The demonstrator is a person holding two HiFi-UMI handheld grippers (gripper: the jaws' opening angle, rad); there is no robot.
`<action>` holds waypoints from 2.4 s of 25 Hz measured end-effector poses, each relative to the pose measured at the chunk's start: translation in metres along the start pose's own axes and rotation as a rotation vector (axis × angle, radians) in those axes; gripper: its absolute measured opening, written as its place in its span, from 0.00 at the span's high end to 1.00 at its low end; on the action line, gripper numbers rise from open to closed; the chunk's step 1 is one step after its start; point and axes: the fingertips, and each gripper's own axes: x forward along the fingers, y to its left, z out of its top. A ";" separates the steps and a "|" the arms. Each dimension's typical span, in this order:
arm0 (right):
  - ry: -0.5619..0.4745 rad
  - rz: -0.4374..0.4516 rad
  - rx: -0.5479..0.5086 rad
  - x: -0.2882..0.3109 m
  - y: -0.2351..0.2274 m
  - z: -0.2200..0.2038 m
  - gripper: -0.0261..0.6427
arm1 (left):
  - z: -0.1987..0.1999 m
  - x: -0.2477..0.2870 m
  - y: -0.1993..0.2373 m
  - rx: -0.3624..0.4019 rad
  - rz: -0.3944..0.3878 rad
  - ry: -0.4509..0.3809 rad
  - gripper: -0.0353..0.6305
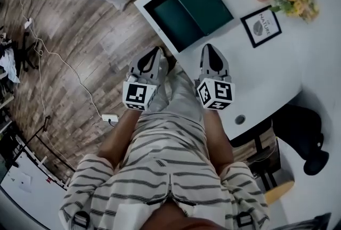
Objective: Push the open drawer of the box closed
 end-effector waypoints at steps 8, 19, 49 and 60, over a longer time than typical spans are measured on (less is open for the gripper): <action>0.016 -0.105 0.071 0.027 -0.027 -0.007 0.94 | -0.010 0.019 0.011 0.007 -0.053 0.018 0.94; 0.100 -0.199 0.223 0.052 -0.055 -0.030 0.85 | -0.022 0.034 0.022 -0.004 -0.087 0.055 0.94; 0.206 -0.156 0.527 0.072 -0.078 -0.042 0.78 | -0.056 0.064 0.045 0.050 -0.110 0.082 0.89; 0.199 -0.157 0.519 0.073 -0.078 -0.041 0.78 | -0.086 0.090 0.044 0.195 -0.177 0.163 0.81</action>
